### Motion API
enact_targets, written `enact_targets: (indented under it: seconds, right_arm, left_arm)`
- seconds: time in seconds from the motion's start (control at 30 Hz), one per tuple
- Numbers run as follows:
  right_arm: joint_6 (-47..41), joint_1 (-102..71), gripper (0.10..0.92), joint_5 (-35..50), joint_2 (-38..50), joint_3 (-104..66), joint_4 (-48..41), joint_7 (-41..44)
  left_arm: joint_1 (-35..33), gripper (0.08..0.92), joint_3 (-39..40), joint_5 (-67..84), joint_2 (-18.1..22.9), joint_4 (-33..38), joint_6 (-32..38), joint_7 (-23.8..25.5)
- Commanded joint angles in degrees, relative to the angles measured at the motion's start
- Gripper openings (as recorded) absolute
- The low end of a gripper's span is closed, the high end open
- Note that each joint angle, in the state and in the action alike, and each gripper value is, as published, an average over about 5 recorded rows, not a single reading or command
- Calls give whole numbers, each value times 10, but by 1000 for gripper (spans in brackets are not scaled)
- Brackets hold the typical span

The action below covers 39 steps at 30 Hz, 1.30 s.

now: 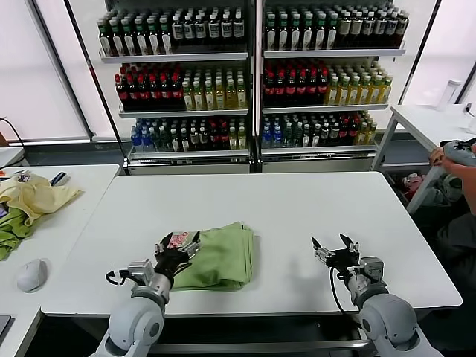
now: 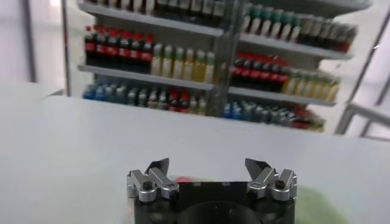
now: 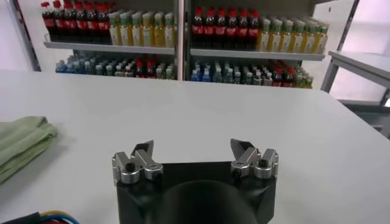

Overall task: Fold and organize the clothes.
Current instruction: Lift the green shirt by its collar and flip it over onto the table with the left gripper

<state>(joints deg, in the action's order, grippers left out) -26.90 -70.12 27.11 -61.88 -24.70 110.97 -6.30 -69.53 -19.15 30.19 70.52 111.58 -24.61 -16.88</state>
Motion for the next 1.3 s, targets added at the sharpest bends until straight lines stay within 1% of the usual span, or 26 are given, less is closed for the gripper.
enact_targets:
  seconds: [0.03,0.17,0.33,0.5,0.57,0.7,1.07,1.3]
  right_arm:
    - [0,0,823,-1,0,1,0,0]
    - [-1,0,823,-1,1,-1,3,-1]
    - [-2,0,823,-1,1,-4,7,-1]
    - [-3,-2,823,-1,-1,-7,10,-2]
    - [-3,-3,823,-1,-1,-9,11,-2]
    - [-4,-6,823,-1,-1,-13,13,-2]
    - [-5,-6,823,-1,-4,-15,15,-4]
    - [-7,-5,823,-1,-7,-13,13,-5]
  left_arm:
    - [-26,823,-53,-64,-16,-58,6,3]
    - [-29,823,-40,-47,-13,-53,-21,4]
    - [-35,823,-32,44,-13,-28,-62,13]
    - [-35,820,-26,84,-10,-22,-71,22]
    - [-31,799,-26,95,-9,-27,-72,22]
    - [-26,702,-35,130,-7,-35,-79,19]
    - [-24,382,-101,321,4,-35,-86,15]
    - [-16,183,-142,411,14,-41,-84,12]
